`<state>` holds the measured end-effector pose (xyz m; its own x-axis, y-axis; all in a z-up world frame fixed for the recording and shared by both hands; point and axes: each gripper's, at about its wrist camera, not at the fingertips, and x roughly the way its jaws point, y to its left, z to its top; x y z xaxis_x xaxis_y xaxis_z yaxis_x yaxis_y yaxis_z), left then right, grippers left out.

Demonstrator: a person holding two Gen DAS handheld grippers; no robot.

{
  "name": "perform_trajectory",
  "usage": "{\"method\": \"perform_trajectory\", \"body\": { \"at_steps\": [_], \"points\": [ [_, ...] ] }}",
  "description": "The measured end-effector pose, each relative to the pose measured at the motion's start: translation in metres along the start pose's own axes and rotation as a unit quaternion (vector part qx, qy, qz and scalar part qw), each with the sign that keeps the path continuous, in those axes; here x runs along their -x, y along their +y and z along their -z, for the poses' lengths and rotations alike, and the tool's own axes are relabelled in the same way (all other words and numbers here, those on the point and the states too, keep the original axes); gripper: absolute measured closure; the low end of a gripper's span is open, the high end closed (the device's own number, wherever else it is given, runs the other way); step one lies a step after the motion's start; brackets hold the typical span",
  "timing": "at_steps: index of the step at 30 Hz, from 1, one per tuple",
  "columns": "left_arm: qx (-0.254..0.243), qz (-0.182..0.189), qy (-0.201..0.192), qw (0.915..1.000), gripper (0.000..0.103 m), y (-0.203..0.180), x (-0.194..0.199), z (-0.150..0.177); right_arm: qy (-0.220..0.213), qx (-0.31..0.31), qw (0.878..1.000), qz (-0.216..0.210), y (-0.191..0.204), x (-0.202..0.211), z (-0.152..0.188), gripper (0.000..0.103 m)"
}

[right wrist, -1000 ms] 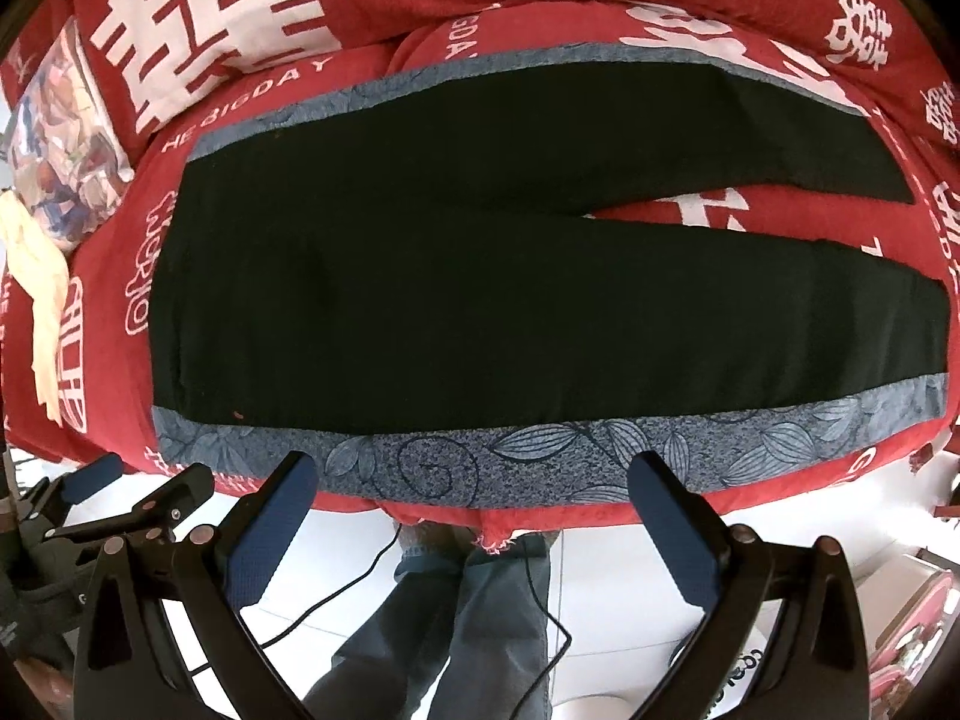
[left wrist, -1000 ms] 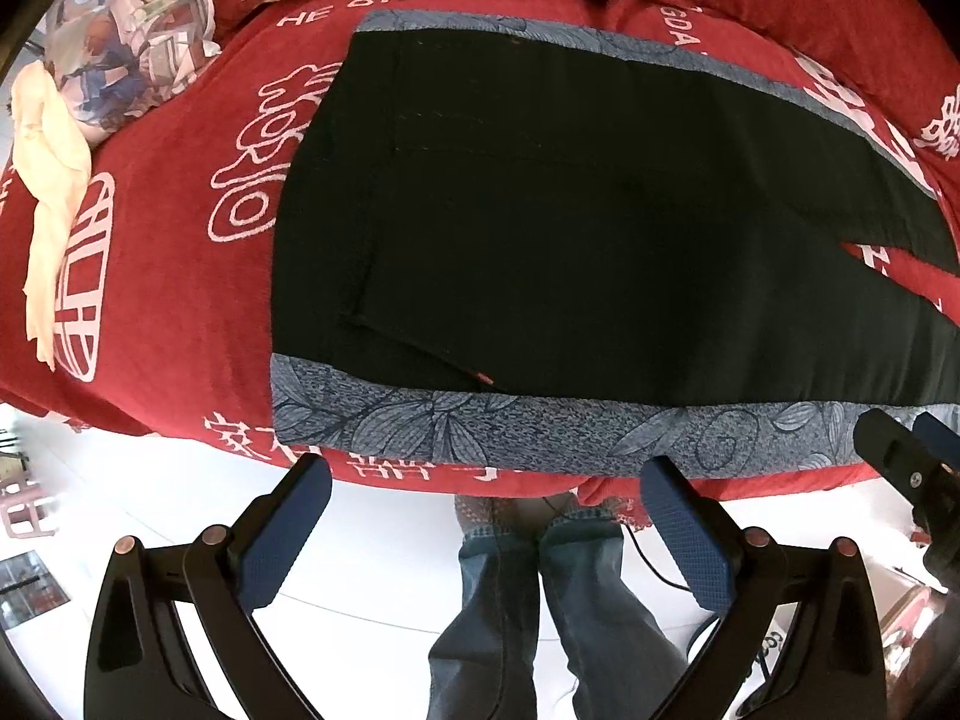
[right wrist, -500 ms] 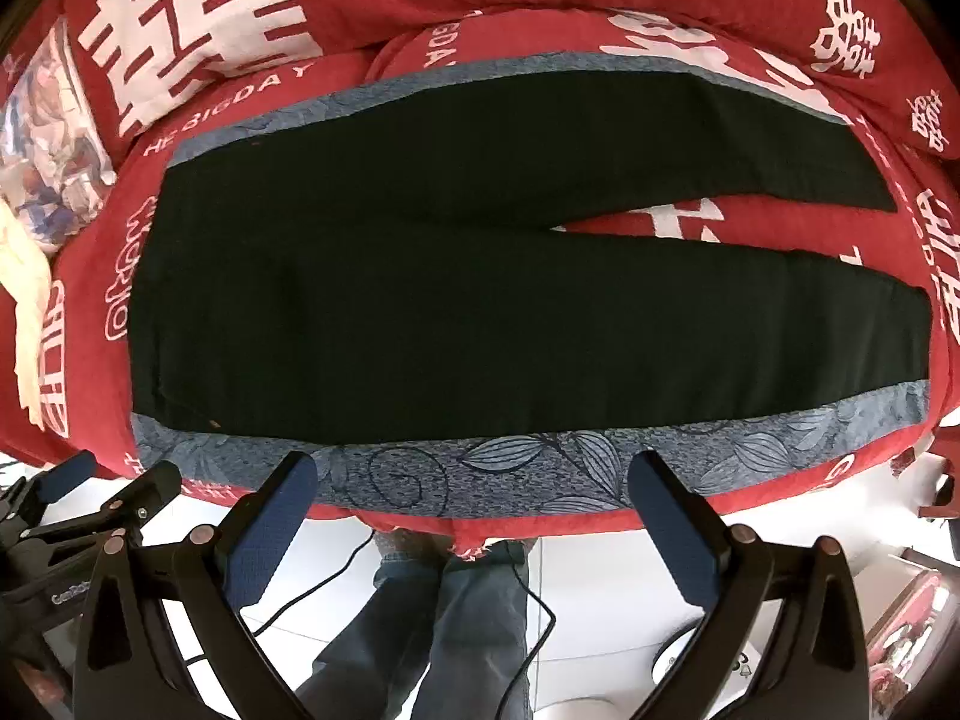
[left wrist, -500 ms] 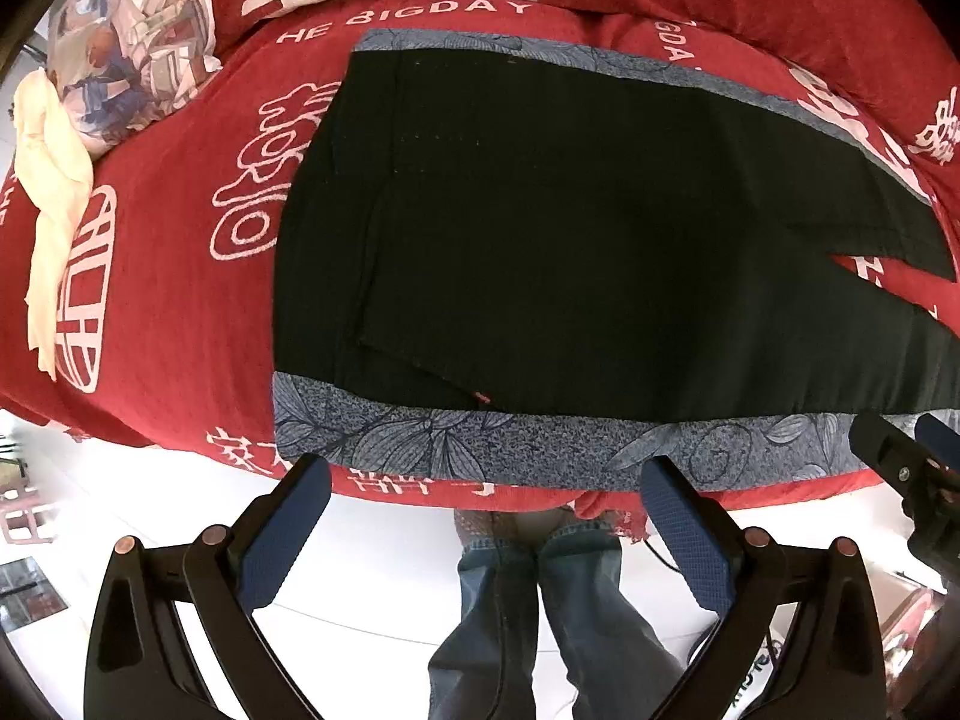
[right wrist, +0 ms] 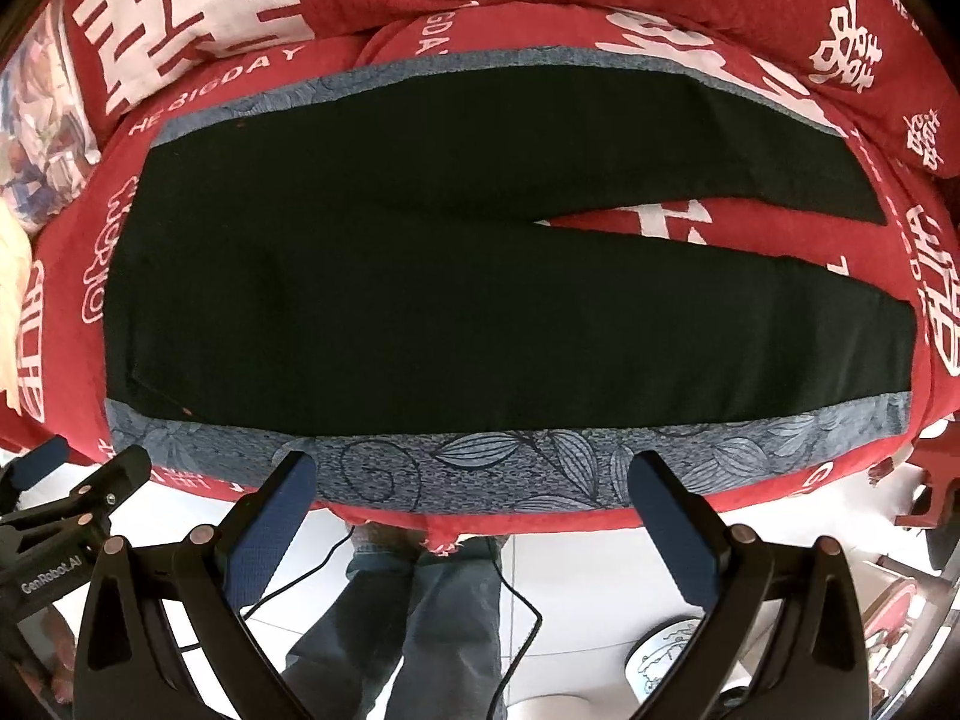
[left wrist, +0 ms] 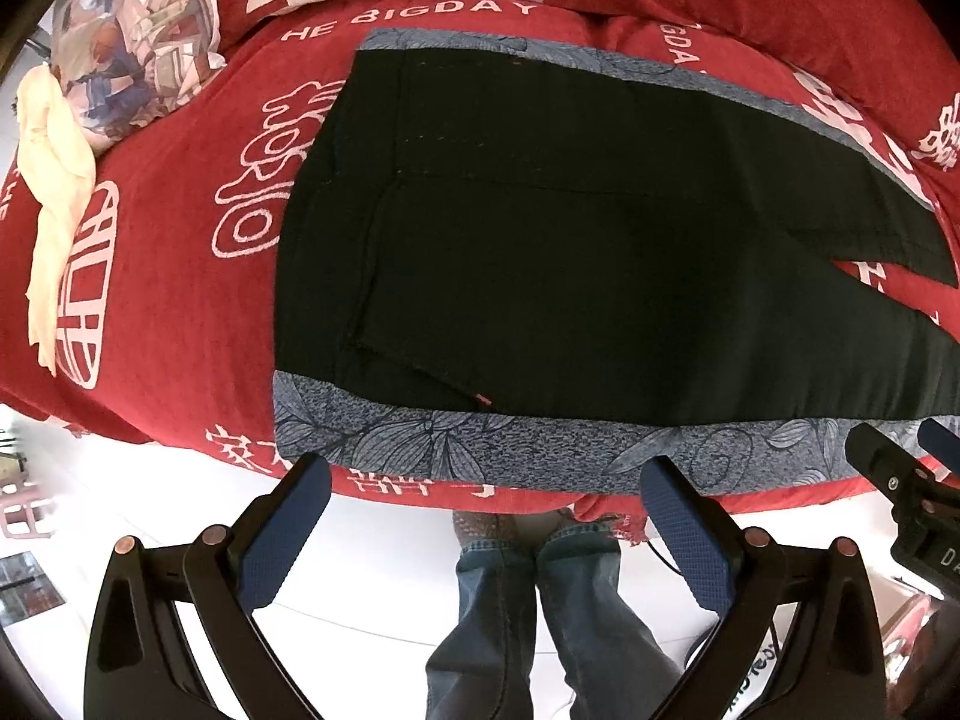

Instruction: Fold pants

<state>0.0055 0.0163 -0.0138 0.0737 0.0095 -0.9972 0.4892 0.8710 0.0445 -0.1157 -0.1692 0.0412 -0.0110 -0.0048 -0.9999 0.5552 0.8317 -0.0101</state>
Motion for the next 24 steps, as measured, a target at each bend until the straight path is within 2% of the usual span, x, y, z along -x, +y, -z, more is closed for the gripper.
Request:
{"method": "perform_trajectory", "body": {
  "at_steps": [24],
  "points": [
    [0.003,-0.005,0.021,0.9998,0.000,-0.005,-0.013,0.001,0.017,0.007,1.000,-0.009,0.004,-0.012,-0.001,0.000]
  ]
}}
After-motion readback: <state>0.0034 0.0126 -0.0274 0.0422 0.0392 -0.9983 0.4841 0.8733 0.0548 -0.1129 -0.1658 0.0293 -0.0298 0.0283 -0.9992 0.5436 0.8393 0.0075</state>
